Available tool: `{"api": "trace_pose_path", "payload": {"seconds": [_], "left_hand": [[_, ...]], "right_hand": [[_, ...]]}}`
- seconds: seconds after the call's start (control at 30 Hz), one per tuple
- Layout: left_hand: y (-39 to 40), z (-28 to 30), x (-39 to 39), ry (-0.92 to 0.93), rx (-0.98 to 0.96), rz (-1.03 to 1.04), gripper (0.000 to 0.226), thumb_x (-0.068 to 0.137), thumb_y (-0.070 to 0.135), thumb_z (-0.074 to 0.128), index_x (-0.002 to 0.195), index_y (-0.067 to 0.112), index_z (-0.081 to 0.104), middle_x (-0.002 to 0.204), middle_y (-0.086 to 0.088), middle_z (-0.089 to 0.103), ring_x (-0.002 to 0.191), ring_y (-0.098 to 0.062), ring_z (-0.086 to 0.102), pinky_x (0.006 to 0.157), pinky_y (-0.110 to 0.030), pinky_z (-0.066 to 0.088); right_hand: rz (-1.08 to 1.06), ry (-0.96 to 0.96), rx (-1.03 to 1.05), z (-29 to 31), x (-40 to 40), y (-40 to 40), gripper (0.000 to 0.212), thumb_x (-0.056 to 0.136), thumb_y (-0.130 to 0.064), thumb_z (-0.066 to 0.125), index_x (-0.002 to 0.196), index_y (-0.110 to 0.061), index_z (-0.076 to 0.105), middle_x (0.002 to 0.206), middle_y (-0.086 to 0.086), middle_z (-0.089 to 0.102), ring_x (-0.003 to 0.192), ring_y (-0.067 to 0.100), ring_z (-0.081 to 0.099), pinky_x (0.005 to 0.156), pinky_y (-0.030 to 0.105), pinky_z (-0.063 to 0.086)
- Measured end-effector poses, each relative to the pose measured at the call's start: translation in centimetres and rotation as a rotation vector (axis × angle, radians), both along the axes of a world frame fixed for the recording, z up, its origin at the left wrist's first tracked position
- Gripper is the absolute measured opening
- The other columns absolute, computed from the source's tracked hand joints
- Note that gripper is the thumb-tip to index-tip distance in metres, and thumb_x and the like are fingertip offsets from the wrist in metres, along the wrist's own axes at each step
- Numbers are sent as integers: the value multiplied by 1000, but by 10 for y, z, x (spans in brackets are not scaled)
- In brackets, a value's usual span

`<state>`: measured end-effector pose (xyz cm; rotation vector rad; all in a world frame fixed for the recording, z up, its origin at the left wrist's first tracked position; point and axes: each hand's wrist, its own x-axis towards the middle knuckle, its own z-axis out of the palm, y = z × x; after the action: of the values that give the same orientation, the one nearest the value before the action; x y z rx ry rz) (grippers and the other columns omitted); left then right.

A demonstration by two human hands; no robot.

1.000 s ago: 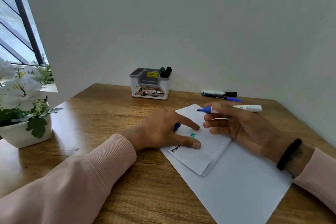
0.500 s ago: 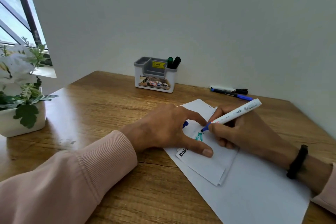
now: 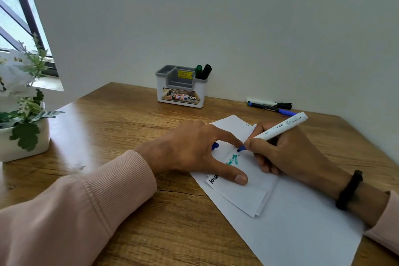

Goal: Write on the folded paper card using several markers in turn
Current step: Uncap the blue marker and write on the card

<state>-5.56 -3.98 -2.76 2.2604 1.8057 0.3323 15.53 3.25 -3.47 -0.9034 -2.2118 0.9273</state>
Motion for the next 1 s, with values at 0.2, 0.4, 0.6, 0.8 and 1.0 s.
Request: {"api": "trace_pose_path", "payload": {"seconds": [0.2, 0.4, 0.6, 0.8, 1.0], "left_hand": [[0, 1, 0, 15, -4, -3, 82, 65, 89, 62, 139, 58, 47, 85, 32, 38, 79, 1, 46, 63, -22, 35], [0, 1, 1, 18, -2, -3, 80, 65, 89, 61, 138, 58, 47, 86, 31, 39, 79, 0, 46, 63, -22, 34], [-1, 2, 2, 17, -9, 5, 82, 66, 87, 62, 140, 57, 47, 85, 33, 35, 78, 0, 45, 62, -21, 33], [-1, 1, 1, 20, 1, 2, 81, 66, 87, 62, 140, 57, 48, 86, 31, 38, 79, -1, 46, 63, -23, 35], [0, 1, 1, 17, -1, 6, 83, 64, 89, 62, 140, 60, 45, 86, 32, 38, 80, 1, 45, 63, -22, 35]], "right_hand": [[-12, -13, 23, -3, 1, 2, 23, 74, -50, 66, 73, -27, 68, 53, 2, 70, 40, 10, 58, 39, 20, 45], [-21, -64, 36, -5, -1, 5, 27, 71, -54, 66, 78, -28, 69, 54, 1, 70, 42, 9, 60, 41, 20, 45], [-8, -54, 25, -3, 1, 3, 26, 69, -46, 65, 76, -20, 67, 53, 2, 68, 43, 11, 58, 40, 21, 45], [-39, -39, 9, -4, 0, 6, 15, 80, -32, 70, 74, -18, 69, 54, 0, 69, 41, 8, 61, 40, 20, 47], [-56, -43, 18, -4, -1, 6, 16, 86, -23, 72, 72, -16, 67, 53, 2, 70, 41, 11, 61, 39, 21, 47]]}}
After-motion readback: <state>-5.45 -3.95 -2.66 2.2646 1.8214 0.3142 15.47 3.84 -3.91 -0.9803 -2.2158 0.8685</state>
